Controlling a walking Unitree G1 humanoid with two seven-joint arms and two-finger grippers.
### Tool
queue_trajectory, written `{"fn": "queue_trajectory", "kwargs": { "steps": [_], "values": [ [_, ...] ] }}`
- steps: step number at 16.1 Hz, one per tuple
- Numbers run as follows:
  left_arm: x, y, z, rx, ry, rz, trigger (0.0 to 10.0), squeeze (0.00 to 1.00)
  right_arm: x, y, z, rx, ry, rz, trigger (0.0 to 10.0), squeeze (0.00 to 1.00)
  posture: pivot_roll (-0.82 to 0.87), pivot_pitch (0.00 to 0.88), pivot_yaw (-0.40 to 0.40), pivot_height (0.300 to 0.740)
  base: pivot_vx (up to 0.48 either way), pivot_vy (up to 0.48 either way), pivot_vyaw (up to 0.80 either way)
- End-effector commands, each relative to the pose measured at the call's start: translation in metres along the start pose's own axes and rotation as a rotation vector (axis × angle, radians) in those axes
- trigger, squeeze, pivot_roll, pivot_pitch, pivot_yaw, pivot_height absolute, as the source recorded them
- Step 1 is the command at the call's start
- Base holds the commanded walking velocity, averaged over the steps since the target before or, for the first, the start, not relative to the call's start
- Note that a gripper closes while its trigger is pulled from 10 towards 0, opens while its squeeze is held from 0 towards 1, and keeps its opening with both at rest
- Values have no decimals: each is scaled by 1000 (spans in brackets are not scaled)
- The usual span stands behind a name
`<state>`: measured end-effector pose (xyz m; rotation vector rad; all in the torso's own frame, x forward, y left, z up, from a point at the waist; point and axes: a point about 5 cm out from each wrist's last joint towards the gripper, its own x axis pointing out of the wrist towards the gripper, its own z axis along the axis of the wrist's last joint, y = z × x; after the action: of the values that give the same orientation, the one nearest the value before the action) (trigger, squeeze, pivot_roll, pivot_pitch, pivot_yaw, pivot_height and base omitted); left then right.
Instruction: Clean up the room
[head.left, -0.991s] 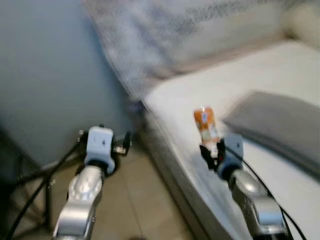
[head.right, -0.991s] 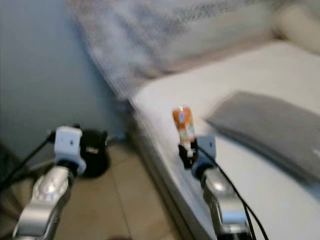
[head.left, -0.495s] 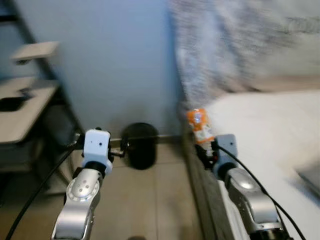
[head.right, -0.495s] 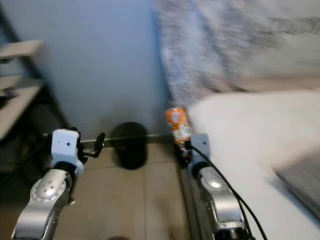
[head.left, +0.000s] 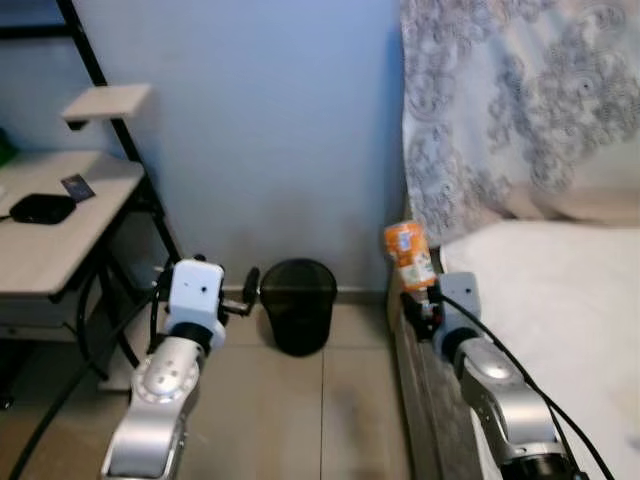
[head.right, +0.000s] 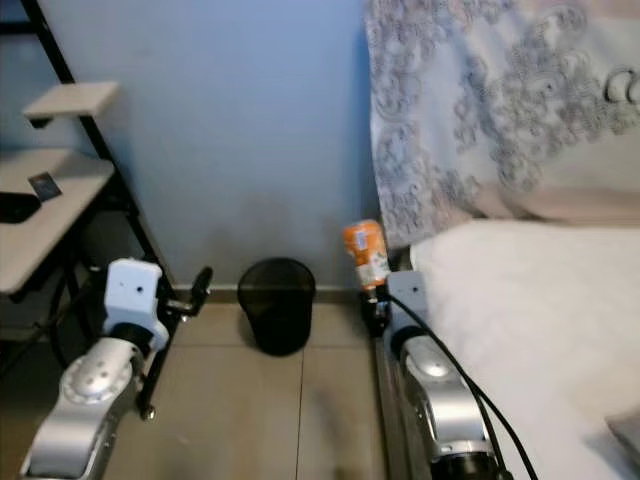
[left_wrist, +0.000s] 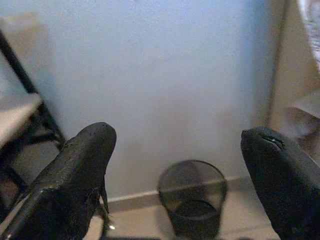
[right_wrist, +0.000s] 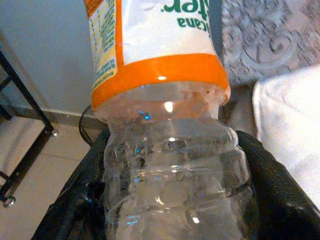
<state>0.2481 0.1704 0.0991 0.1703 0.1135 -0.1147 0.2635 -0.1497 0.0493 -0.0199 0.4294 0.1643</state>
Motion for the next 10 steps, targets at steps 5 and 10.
{"fn": "queue_trajectory", "kwargs": {
  "steps": [5,10],
  "values": [
    [2,8,-1,15,5,17,10000,0,5,14,9,-8,-41,37,10000,0,86,0,45,740,402,0,261],
    [3,7,-2,19,2,-3,10000,0,8,13,7,-36,-34,11,10000,0,86,0,50,740,406,0,0]
  ]
}}
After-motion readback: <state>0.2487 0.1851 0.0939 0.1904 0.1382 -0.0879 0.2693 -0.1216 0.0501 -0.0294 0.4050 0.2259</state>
